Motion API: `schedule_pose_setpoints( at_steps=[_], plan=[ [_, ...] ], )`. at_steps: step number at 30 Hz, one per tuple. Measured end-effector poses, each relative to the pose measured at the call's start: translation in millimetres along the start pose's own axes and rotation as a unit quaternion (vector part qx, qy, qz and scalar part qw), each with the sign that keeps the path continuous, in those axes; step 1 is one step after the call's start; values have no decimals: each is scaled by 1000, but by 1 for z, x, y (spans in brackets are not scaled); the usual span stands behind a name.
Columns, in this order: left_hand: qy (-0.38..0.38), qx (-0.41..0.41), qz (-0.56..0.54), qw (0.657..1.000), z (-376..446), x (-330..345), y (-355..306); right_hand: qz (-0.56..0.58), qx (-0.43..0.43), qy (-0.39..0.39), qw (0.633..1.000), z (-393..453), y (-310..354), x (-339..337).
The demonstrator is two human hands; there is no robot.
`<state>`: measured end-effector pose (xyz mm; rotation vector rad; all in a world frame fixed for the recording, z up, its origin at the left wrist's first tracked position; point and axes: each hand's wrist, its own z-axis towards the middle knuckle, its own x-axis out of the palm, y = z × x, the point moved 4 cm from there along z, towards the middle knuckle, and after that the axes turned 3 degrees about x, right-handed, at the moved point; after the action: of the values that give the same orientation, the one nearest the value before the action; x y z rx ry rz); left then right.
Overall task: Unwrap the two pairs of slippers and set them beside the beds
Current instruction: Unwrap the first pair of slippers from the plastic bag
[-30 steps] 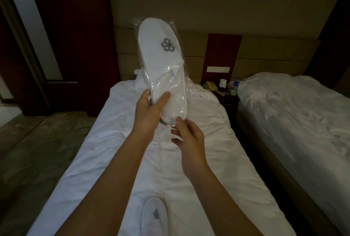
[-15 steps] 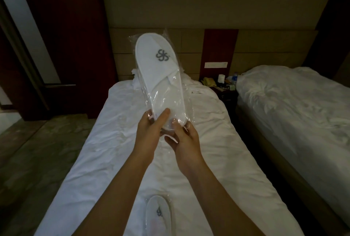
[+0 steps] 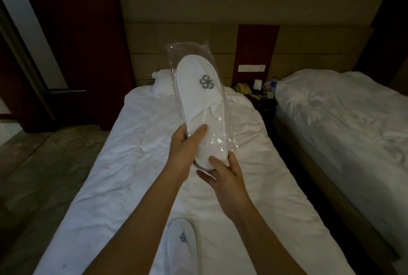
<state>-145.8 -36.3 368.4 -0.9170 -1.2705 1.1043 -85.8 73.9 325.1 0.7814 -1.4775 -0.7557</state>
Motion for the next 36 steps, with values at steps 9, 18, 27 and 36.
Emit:
schedule_pose_setpoints(
  at_steps=[9, 18, 27, 36],
  plan=[
    [13, -31, -11, 999, 7, 6, 19, -12, 31, -25, 999, 16, 5, -13],
    [1, -121, -29, 992, 6, 8, 62, -70, 83, -68, 992, -3, -12, -57],
    [-53, -251, -52, 965, -5, 5, 124, -107, 142, -112, 978, -49, -29, -104],
    [-131, -302, -73, 941, -32, -11, 171, -170, 207, -104, 958, -93, -37, -145]
  ],
)
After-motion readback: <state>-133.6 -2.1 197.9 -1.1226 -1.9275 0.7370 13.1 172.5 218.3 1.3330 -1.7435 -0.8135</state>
